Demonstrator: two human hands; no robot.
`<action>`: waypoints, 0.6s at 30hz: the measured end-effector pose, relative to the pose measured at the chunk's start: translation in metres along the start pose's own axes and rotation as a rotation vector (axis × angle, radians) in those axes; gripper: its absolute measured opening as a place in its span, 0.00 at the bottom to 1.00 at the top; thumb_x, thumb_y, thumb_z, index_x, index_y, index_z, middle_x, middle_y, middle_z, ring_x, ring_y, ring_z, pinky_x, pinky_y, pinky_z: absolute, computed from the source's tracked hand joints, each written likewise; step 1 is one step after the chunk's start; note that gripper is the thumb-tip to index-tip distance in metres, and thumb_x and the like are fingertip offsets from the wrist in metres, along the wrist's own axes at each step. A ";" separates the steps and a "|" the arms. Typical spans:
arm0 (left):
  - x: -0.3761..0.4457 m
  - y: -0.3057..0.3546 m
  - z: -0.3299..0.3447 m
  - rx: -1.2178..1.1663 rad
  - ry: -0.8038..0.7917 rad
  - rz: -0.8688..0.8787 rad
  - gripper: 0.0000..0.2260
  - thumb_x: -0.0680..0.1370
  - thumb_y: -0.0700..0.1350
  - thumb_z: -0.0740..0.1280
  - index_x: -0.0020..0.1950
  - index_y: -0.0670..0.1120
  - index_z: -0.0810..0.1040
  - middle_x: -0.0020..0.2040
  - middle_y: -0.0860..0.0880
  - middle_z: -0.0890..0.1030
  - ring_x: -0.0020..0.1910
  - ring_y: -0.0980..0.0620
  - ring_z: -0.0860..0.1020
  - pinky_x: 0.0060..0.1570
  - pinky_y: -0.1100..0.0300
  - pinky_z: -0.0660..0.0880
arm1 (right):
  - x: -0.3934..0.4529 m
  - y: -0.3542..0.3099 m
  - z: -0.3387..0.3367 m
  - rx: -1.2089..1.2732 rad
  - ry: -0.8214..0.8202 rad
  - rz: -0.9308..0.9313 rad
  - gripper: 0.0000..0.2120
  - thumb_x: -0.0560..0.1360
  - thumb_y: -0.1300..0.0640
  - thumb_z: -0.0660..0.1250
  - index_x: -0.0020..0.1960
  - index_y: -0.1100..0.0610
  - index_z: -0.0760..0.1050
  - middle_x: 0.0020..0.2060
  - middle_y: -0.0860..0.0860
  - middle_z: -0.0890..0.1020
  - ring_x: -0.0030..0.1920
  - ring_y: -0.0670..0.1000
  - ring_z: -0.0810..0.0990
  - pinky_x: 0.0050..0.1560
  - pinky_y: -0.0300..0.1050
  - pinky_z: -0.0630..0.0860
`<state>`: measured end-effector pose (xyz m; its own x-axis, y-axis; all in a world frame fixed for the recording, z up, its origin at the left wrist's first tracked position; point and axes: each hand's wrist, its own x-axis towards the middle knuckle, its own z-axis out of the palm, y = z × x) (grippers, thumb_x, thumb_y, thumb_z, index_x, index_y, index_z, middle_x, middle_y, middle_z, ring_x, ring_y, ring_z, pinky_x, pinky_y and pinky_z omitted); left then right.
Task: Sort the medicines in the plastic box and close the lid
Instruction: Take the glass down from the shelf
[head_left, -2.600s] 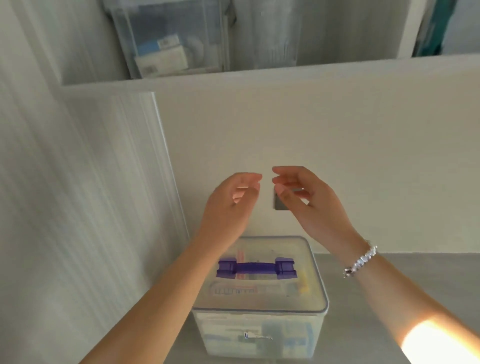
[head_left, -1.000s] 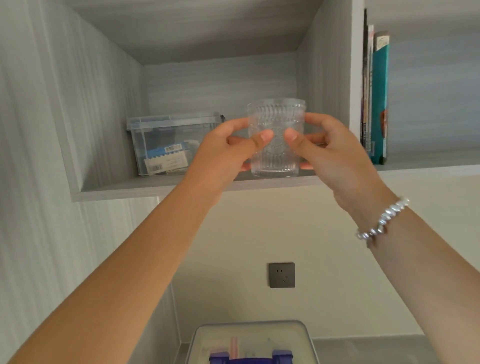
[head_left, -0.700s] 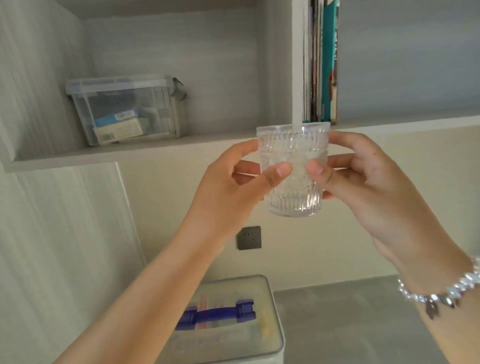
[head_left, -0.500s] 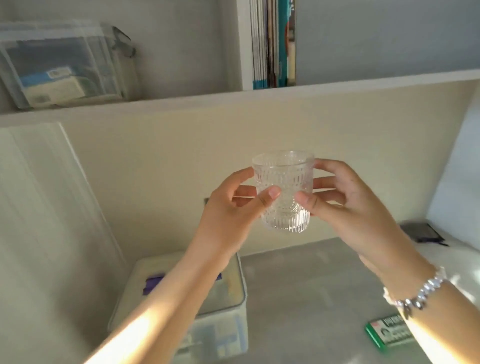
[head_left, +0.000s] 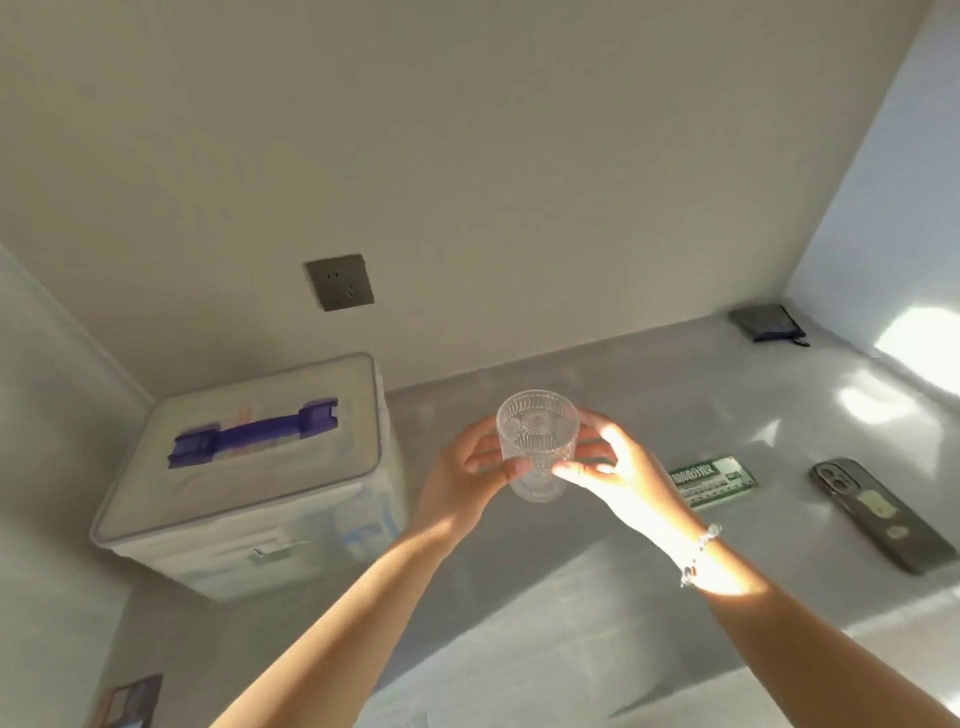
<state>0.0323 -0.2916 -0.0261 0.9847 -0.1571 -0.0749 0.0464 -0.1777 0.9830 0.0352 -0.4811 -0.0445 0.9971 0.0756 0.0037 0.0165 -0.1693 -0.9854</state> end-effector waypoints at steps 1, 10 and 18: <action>0.003 -0.012 0.005 -0.013 -0.005 -0.030 0.22 0.71 0.38 0.72 0.64 0.47 0.74 0.55 0.50 0.81 0.50 0.64 0.80 0.44 0.74 0.73 | 0.001 0.013 -0.001 -0.008 -0.004 0.022 0.27 0.65 0.66 0.74 0.57 0.44 0.70 0.49 0.46 0.80 0.42 0.35 0.81 0.41 0.30 0.76; 0.024 -0.094 0.045 -0.055 0.012 -0.181 0.22 0.70 0.32 0.71 0.59 0.51 0.73 0.54 0.51 0.80 0.54 0.54 0.79 0.49 0.71 0.75 | 0.015 0.096 -0.006 -0.244 -0.102 0.155 0.30 0.66 0.60 0.75 0.65 0.51 0.69 0.53 0.46 0.80 0.52 0.47 0.81 0.55 0.40 0.76; 0.032 -0.134 0.054 -0.038 0.010 -0.266 0.28 0.70 0.32 0.72 0.66 0.50 0.71 0.59 0.51 0.78 0.60 0.53 0.77 0.63 0.62 0.71 | 0.014 0.131 0.000 -0.174 -0.093 0.261 0.29 0.64 0.56 0.76 0.61 0.43 0.68 0.52 0.45 0.80 0.52 0.45 0.79 0.56 0.40 0.75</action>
<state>0.0480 -0.3256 -0.1690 0.9385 -0.1001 -0.3303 0.3102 -0.1751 0.9344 0.0516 -0.5020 -0.1739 0.9586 0.0953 -0.2685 -0.2183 -0.3599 -0.9071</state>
